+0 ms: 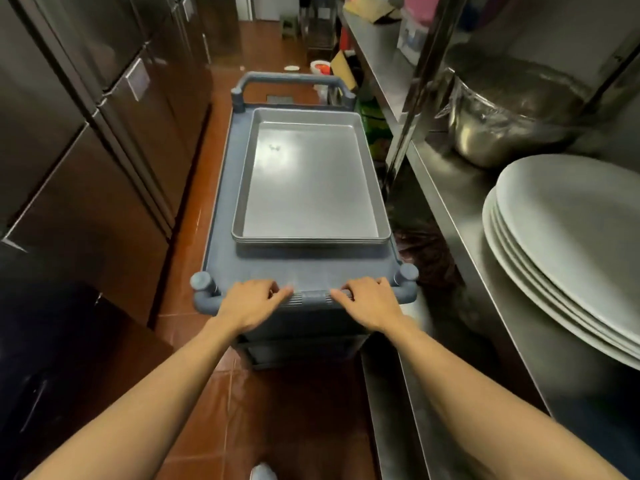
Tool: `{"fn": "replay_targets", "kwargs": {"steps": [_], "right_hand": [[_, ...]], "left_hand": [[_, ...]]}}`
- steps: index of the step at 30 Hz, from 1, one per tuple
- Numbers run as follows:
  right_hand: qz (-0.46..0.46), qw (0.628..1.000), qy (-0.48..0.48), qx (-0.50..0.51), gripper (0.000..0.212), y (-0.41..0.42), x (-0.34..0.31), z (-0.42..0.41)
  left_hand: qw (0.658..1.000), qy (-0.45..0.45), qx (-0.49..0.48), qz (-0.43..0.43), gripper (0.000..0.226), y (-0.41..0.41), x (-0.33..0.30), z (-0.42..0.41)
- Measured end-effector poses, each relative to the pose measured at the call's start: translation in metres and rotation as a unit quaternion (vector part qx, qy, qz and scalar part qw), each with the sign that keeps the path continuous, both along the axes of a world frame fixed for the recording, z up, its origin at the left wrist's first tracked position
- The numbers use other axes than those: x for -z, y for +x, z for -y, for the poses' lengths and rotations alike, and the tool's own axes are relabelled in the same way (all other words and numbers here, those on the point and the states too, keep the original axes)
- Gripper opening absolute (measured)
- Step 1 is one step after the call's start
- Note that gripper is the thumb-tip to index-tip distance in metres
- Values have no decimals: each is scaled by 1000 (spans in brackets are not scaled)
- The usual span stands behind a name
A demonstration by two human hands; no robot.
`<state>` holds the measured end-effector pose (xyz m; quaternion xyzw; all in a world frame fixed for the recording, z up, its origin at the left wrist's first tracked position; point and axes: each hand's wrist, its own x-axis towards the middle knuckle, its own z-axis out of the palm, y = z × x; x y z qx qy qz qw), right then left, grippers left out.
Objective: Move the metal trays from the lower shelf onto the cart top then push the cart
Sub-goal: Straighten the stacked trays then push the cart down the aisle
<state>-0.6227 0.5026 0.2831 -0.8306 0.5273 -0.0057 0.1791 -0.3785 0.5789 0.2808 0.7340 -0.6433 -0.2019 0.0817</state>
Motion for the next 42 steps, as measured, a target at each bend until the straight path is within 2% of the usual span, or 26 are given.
{"fn": "replay_targets", "kwargs": {"steps": [3,5,9,15,19,24,28,36,42], "right_hand": [[-39,991,-119,-43,56,-1,16,-5],[-30,981,-184,-51,50,-2,24,-6],[-32,972,-227,-54,45,5,30,-2],[-38,974,-212,-63,46,35,28,19],[-46,978,-194,-65,48,57,25,45],[-67,982,-161,-68,53,80,20,87],[-93,981,-152,-77,60,100,19,126],[-72,983,-151,-70,55,138,20,218],[-65,984,-147,-80,57,178,19,305]], "left_hand": [[994,-6,63,92,75,6,5,-6],[988,-51,65,131,71,13,10,-14],[981,-87,46,168,66,26,12,-21],[980,-77,54,175,75,55,15,1],[980,-81,61,172,73,77,14,26],[977,-77,68,185,86,100,15,66],[977,-71,71,189,88,119,17,106],[976,-67,69,197,81,160,23,199],[974,-40,61,214,87,197,15,285]]}}
